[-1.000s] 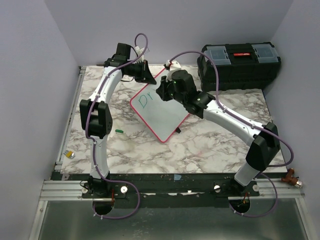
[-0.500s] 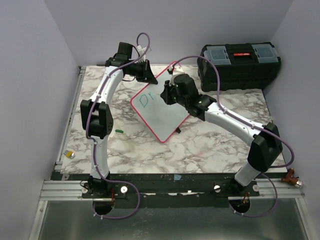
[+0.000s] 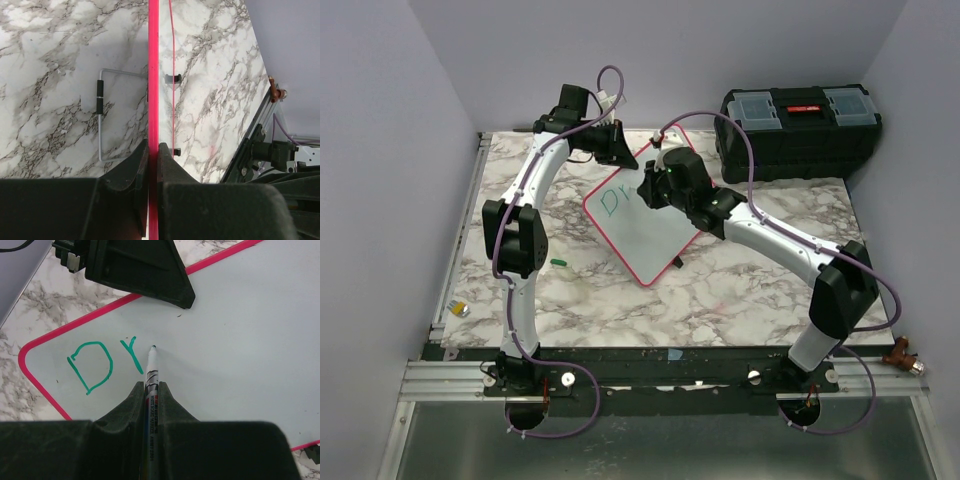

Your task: Write a sentence on the whiteboard

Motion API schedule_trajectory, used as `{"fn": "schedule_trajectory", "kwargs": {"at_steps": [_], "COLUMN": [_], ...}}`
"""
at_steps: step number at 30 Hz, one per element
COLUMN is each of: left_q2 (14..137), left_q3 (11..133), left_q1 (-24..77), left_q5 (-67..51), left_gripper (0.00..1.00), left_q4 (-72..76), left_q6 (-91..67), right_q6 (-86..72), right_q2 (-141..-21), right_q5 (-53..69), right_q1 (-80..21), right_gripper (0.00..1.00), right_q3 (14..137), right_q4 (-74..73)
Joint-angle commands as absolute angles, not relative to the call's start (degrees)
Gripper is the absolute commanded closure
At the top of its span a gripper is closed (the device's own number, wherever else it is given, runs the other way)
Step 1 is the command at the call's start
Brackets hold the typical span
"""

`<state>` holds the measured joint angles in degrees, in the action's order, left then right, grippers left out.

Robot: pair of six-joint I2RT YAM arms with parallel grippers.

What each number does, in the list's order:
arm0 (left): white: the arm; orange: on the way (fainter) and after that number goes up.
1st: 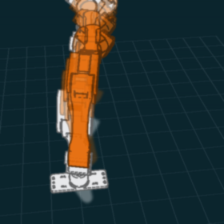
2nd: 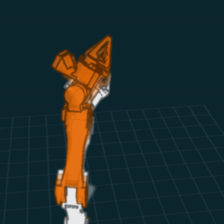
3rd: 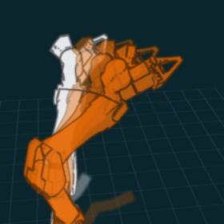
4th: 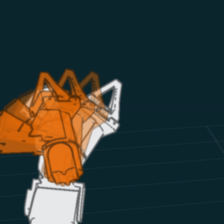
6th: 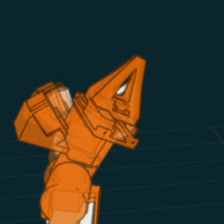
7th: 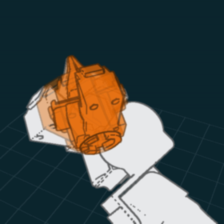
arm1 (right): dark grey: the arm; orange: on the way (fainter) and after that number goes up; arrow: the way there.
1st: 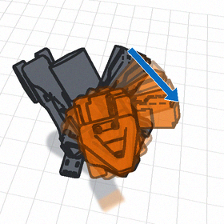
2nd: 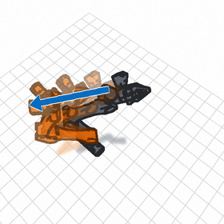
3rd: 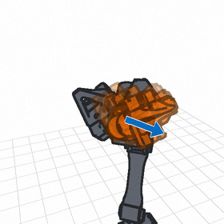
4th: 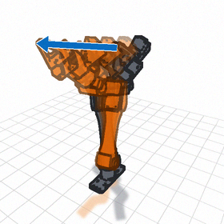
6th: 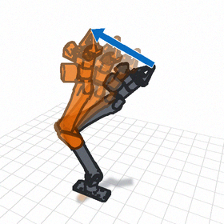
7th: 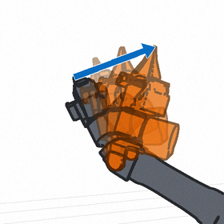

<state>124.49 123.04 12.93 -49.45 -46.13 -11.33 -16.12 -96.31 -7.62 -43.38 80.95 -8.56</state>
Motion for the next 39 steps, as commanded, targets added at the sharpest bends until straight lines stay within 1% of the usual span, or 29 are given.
{"fn": "schedule_trajectory", "kwargs": {"at_steps": [1, 23, 29, 39], "left_q2": [123.7, 123.4, 123.4, 123.5], "left_q3": [123.5, 123.0, 122.8, 122.9], "left_q1": [14.9, 15.1, 15.2, 15.5], "left_q5": [-48.4, -48.2, -48.1, -48.1], "left_gripper": [1.00, 1.00, 1.00, 1.00], "left_q4": [-48.6, -48.5, -48.3, -47.8], "left_q6": [-8.4, -8.3, -8.3, -8.7], "right_q6": [-16.9, -15.2, -15.3, -15.3], "right_q2": [-97.9, -99.1, -99.8, -100.1], "right_q5": [-6.2, -8.6, -6.2, -1.6], "right_q1": [-43.1, -41.6, -41.6, -41.5], "right_gripper": [1.00, 0.99, 0.99, 0.99], "right_q3": [83.1, 82.8, 84.8, 82.5], "right_q4": [-6.9, -8.3, -7.7, -6.8]}}
